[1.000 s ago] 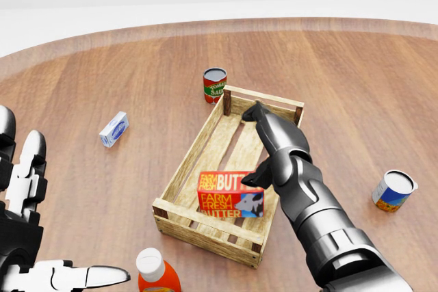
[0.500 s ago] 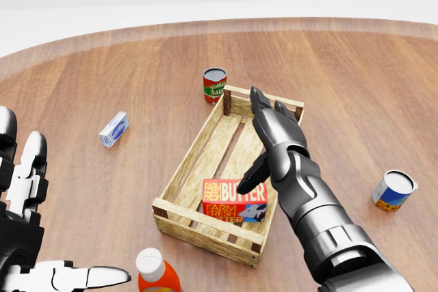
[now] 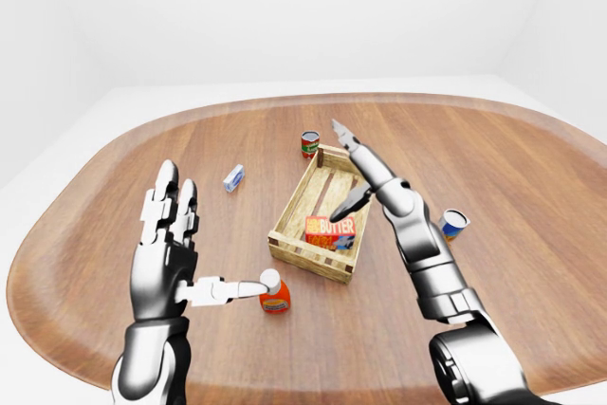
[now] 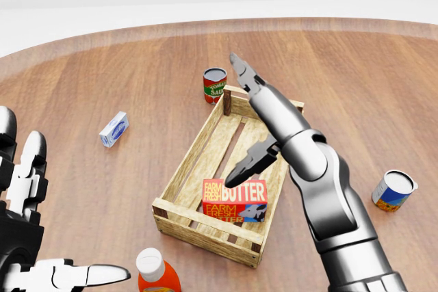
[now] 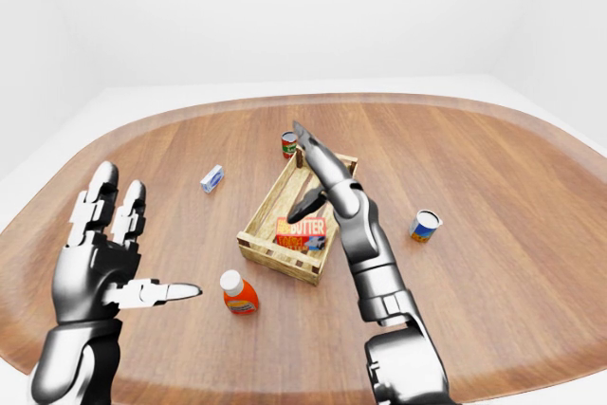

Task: Pick up the butter and put it in the tray.

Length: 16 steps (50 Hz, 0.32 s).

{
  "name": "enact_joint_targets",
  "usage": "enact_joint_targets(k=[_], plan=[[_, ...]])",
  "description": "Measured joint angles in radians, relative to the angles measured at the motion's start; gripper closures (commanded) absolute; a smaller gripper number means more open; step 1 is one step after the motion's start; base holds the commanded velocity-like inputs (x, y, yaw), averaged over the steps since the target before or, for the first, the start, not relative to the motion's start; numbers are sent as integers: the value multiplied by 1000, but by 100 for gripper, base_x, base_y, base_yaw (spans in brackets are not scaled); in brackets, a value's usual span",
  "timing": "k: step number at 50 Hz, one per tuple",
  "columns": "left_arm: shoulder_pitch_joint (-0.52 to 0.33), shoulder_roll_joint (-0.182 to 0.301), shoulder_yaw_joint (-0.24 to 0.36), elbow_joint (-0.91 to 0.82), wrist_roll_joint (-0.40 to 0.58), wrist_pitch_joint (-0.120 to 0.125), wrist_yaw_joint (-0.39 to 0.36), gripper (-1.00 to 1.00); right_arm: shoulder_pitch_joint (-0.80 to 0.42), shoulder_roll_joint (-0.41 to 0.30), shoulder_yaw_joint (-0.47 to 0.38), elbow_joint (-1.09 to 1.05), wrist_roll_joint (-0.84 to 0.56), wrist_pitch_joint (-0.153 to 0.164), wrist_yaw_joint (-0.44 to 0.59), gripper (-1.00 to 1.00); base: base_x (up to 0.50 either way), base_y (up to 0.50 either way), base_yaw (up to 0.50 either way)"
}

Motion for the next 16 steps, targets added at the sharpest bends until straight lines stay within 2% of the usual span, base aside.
enact_joint_targets(k=[9,16], plan=[[0,0,0,1,0,0,1,-100,257,26,30,-537,14,0,105,-100,0,0,0],[1,0,-1,1,1,0,1,-100,453,57,67,-903,15,0,111,-100,0,0,0]])
